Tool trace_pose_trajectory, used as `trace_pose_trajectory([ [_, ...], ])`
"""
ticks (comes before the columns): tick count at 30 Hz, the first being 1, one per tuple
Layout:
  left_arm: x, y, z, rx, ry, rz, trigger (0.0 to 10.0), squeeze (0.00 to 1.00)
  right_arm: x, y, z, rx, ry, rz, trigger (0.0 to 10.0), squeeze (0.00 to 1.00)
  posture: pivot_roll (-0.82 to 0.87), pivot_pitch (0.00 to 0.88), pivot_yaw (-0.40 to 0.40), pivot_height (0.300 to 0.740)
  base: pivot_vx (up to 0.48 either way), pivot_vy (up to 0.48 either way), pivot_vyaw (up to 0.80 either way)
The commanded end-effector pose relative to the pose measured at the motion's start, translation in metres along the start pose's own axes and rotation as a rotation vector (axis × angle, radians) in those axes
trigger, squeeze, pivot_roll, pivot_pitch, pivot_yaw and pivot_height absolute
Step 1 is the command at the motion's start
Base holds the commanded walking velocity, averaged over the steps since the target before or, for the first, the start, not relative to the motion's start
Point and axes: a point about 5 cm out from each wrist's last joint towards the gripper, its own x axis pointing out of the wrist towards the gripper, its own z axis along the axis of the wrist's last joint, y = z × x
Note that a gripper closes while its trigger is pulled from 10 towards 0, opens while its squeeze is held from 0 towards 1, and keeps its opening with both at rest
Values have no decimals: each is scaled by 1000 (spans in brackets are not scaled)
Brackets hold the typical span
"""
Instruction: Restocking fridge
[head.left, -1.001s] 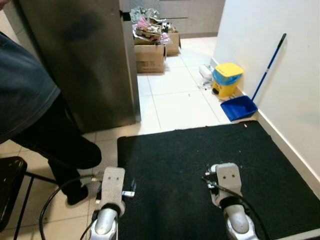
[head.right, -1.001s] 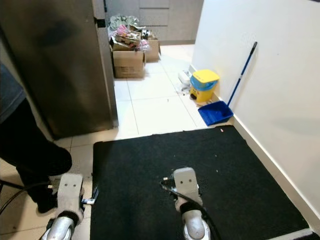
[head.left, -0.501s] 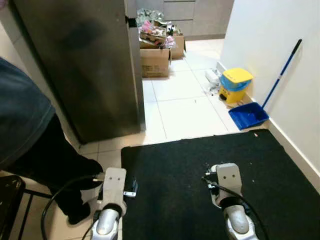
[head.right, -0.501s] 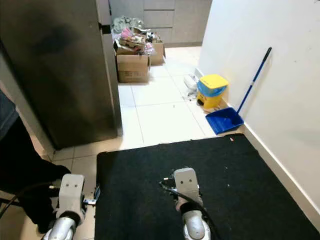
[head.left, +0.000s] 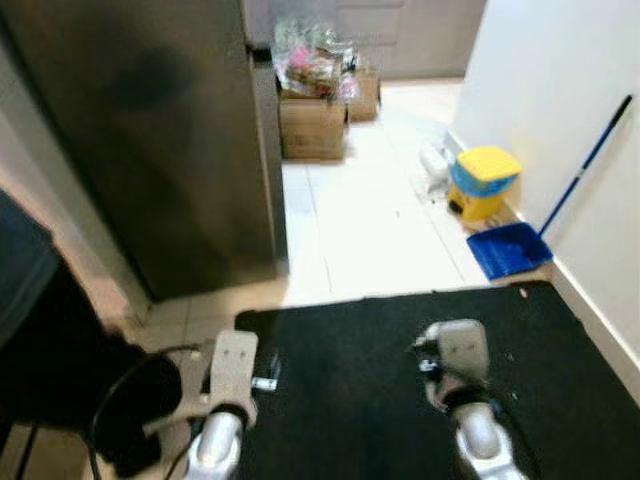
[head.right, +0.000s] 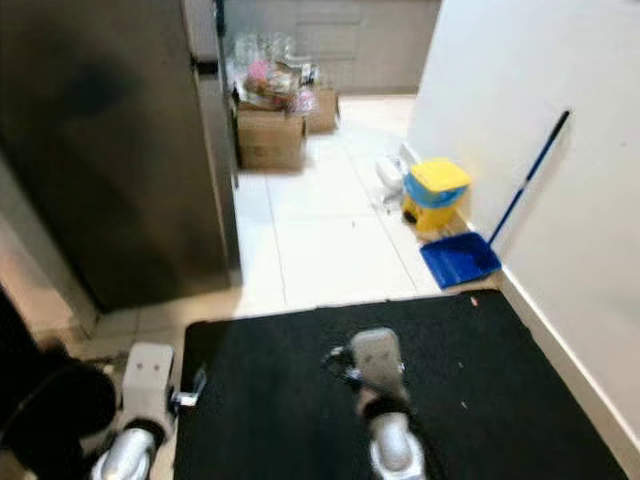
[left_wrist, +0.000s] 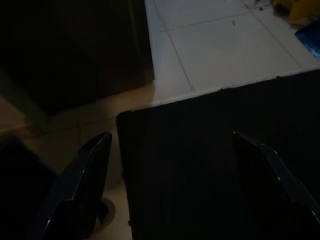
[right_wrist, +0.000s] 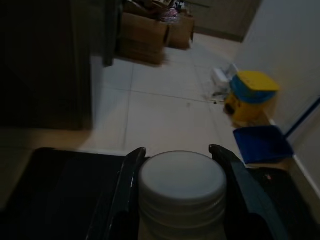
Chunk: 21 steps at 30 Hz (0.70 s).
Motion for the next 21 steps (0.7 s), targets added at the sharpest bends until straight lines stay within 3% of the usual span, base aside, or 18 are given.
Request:
trace_pose_trajectory([
  [1, -2, -2, -6, 15, 28, -12, 10000, 0, -1, -11, -1, -15, -4, -29, 10000, 0, -84, 136, 10, 740, 431, 0, 0],
  [21, 0, 0, -7, 12, 36, -2, 10000, 0, -1, -10, -1, -18, -6, -27, 10000, 0, -88, 131, 11, 740, 470, 0, 0],
])
